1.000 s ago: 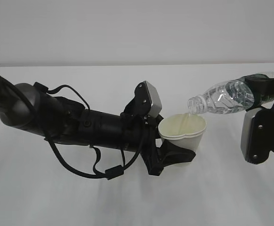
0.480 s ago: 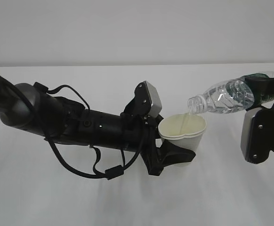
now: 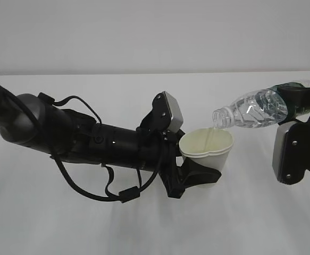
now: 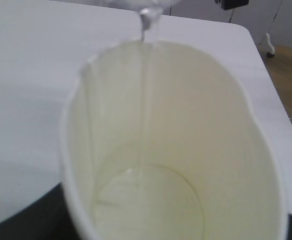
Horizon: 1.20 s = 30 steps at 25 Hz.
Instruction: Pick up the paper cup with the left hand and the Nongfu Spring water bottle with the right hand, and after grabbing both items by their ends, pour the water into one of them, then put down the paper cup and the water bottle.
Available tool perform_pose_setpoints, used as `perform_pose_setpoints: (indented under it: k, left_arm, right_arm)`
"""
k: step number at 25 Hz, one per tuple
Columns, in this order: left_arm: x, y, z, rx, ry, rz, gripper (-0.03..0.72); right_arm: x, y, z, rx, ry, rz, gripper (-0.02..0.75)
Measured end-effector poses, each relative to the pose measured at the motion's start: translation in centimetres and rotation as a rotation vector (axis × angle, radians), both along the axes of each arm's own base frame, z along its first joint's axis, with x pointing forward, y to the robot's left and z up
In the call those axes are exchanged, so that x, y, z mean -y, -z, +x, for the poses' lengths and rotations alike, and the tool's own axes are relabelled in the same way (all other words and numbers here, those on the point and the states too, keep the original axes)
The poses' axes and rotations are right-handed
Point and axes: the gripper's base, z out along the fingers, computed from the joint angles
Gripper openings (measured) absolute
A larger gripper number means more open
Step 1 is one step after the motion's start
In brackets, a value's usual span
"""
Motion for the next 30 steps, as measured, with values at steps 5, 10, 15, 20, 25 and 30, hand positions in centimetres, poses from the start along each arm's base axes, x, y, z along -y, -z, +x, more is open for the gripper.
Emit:
perform_pose_setpoints:
  k: [5, 10, 15, 20, 25, 30]
  left_arm:
    - [0.00, 0.00, 0.00, 0.000, 0.000, 0.000, 0.449]
    - [0.00, 0.00, 0.00, 0.000, 0.000, 0.000, 0.449]
    - [0.00, 0.01, -0.01, 0.001, 0.002, 0.001, 0.449]
    - [0.00, 0.01, -0.02, 0.001, 0.003, 0.002, 0.449]
    - [0.00, 0.02, -0.02, 0.001, 0.003, 0.002, 0.449]
    - [0.00, 0.02, -0.02, 0.001, 0.003, 0.002, 0.449]
  right_arm:
    - [0.00, 0.00, 0.00, 0.000, 0.000, -0.002, 0.402]
    - [0.00, 0.00, 0.00, 0.001, -0.001, -0.004, 0.402]
    - [0.00, 0.00, 0.00, 0.001, -0.001, -0.004, 0.402]
    - [0.00, 0.00, 0.00, 0.001, -0.001, -0.004, 0.402]
    - [0.00, 0.00, 0.00, 0.001, -0.001, -0.004, 0.402]
    - [0.00, 0.00, 0.00, 0.003, -0.003, -0.012, 0.402]
